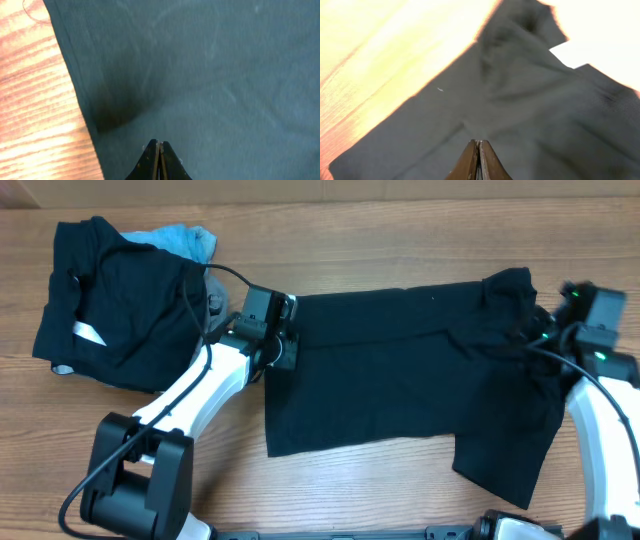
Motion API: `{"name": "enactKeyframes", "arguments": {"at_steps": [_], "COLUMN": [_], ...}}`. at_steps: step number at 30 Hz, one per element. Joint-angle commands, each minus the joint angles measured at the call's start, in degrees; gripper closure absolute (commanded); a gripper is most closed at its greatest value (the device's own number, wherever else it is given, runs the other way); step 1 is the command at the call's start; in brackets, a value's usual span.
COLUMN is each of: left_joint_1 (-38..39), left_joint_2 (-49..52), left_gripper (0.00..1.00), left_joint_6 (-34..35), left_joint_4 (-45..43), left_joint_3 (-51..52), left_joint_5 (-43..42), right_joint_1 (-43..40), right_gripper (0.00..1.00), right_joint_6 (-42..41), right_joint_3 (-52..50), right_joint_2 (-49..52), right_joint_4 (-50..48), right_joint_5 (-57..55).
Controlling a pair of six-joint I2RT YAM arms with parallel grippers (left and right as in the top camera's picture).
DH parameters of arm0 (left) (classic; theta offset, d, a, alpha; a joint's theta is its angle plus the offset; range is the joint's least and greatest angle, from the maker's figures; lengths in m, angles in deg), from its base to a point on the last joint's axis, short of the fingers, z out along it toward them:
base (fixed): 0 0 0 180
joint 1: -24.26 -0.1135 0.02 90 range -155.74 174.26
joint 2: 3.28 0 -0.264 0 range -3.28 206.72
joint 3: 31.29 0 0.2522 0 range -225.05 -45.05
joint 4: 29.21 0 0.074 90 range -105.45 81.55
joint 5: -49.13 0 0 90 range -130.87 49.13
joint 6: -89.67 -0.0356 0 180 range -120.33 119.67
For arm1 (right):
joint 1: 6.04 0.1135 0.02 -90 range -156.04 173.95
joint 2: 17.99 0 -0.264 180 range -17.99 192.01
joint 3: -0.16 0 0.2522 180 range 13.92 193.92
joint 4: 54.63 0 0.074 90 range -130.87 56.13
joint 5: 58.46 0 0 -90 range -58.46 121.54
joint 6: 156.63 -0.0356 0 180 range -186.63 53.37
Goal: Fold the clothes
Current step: 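Release the shirt and raise both grippers to its top corners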
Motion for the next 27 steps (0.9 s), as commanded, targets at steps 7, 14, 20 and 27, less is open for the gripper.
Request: {"name": "enactKeyframes", "arguments": {"at_steps": [7, 14, 20, 27], "left_joint_1": [0.39, 0.42, 0.42, 0.48], "left_joint_2": [20.33, 33.16, 36.0, 39.67], "left_gripper": [0.96, 0.96, 0.96, 0.96], "left_joint_6": [0.81, 0.9, 0.44, -0.15], "left_joint_4": [14.53, 16.96, 13.92, 8.79], "left_joint_3": [-31.65, -41.33, -41.33, -42.23], "left_joint_5": [7.91, 7.87, 8.11, 10.84], "right_joint_1": [4.74, 4.74, 4.7, 4.68], "right_gripper": [0.96, 0.96, 0.96, 0.96], "right_joint_6": [-0.28, -0.28, -1.01, -5.05], "right_joint_3": [12.52, 13.42, 13.42, 13.42], "right_joint_2": [22.91, 31.56, 37.46, 42.21], "right_joint_4": [-3.78, -8.52, -10.62, -16.02], "right_joint_5": [-2.14, -7.34, -9.68, -11.98]}}
